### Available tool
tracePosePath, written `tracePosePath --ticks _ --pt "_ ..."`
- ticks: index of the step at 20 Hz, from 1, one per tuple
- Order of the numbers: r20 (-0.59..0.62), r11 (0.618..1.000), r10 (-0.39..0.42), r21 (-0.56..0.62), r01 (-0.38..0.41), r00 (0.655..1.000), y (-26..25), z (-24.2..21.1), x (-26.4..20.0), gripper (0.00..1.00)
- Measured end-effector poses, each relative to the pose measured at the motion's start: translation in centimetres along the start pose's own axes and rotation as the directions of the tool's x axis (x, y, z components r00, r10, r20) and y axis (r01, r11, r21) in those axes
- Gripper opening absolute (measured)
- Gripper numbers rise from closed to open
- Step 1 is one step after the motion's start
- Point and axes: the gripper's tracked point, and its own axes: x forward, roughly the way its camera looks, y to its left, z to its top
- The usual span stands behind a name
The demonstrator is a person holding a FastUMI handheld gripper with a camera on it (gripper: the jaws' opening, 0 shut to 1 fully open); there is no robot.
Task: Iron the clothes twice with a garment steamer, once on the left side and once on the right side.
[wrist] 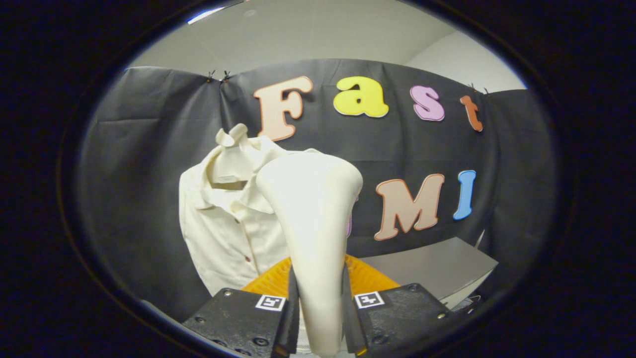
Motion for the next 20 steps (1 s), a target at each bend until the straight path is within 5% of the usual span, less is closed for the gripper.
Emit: tracePosePath --ticks 10,20 --pt "-0.012 0.994 0.026 0.106 -0.025 1.0 12.8 -0.5 2.4 0.36" --pt "-0.004 1.0 -0.01 0.03 0.01 1.0 20.4 -4.6 8.7 0.36"
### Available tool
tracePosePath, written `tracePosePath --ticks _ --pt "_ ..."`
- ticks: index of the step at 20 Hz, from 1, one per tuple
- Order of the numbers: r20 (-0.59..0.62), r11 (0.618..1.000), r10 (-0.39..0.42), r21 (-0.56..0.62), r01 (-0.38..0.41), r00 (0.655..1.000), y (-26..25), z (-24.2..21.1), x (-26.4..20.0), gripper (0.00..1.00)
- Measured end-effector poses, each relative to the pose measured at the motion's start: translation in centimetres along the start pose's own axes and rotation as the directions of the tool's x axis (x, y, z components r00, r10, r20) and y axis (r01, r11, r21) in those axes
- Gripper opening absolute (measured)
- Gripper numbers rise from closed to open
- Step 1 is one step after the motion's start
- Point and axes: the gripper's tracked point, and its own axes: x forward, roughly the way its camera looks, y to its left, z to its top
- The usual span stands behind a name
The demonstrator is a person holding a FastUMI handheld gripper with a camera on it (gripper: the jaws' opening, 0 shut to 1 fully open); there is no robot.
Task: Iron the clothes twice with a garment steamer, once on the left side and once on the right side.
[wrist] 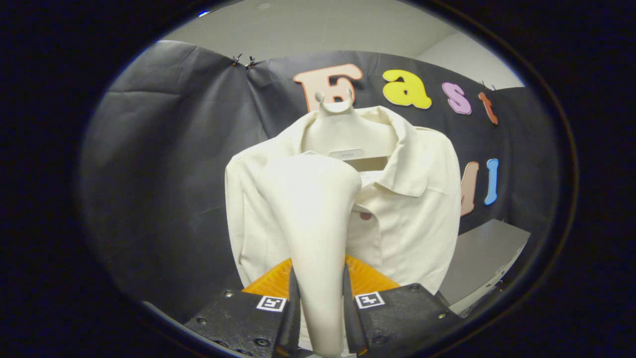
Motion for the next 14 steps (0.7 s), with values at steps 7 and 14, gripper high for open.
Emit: tracePosePath --ticks 7,14 --pt "0.002 0.995 -0.079 -0.067 0.079 0.997 0.5 -4.1 2.6 0.37" --pt "-0.1 0.99 -0.103 -0.103 0.093 0.99 -0.7 -10.2 3.9 0.37"
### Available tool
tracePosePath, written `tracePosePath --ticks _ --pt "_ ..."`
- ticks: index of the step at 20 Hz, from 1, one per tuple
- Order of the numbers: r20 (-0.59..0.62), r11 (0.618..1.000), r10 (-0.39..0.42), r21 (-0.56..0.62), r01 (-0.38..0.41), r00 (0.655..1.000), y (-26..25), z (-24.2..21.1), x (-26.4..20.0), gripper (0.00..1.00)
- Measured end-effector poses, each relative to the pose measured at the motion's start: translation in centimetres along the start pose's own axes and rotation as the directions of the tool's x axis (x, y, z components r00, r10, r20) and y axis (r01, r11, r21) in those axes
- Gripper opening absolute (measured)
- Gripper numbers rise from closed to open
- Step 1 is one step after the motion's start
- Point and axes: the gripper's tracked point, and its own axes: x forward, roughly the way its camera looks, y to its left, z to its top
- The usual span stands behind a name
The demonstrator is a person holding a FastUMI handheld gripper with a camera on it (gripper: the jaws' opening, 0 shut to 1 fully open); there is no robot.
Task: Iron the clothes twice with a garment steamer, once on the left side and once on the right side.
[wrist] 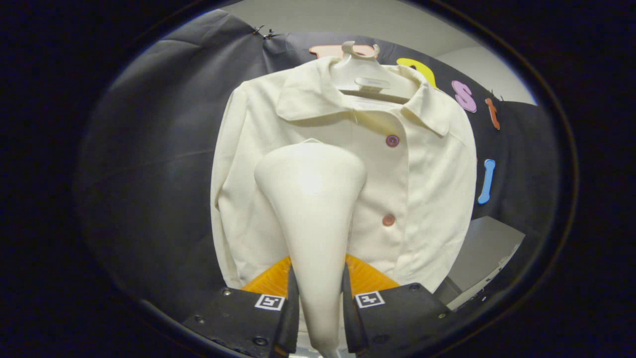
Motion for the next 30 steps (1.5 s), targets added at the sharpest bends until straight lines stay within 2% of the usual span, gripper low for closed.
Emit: tracePosePath --ticks 7,13,18,26,30 --pt "-0.131 1.0 -0.002 -0.011 0.001 0.991 0.0 -7.7 2.4 0.37" --pt "-0.246 0.998 0.017 -0.059 -0.033 0.969 0.9 -14.0 4.1 0.38" --pt "-0.351 0.996 0.024 -0.068 -0.052 0.936 1.2 -19.1 4.4 0.38" --pt "-0.429 0.995 0.008 -0.085 -0.049 0.903 1.2 -25.1 5.3 0.38" --pt "-0.499 0.994 0.005 -0.096 -0.061 0.867 1.5 -28.6 5.5 0.38"
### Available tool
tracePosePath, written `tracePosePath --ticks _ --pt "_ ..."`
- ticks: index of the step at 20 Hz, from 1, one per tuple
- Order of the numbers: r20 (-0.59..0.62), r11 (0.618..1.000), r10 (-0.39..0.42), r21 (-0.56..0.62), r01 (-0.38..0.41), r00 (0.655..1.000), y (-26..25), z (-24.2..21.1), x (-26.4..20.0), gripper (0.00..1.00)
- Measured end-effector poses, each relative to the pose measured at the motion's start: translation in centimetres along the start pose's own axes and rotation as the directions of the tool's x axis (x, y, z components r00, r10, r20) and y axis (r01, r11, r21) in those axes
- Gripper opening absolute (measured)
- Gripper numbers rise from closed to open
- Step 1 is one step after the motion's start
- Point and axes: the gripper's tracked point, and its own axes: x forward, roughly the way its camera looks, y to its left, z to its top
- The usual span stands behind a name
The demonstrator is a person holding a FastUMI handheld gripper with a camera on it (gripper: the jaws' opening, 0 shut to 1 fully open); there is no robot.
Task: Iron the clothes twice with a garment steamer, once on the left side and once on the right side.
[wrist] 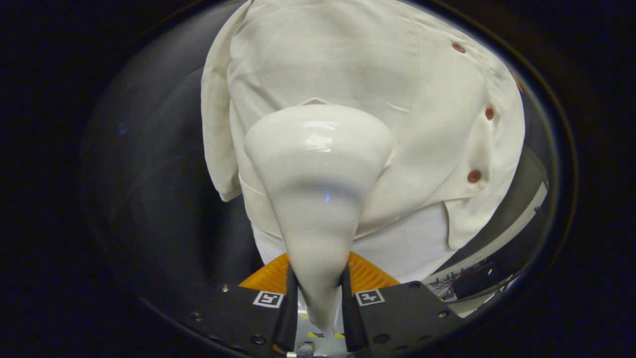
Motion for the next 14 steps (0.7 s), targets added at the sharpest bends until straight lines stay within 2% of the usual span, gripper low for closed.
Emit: tracePosePath --ticks 5,10,14 --pt "-0.029 0.999 0.032 0.017 -0.032 0.999 0.4 -1.2 -1.2 0.38" --pt "0.039 0.997 0.068 0.044 -0.07 0.997 -1.0 0.5 -5.6 0.38" --pt "0.12 0.994 0.089 0.054 -0.096 0.989 -3.0 3.1 -10.9 0.38"
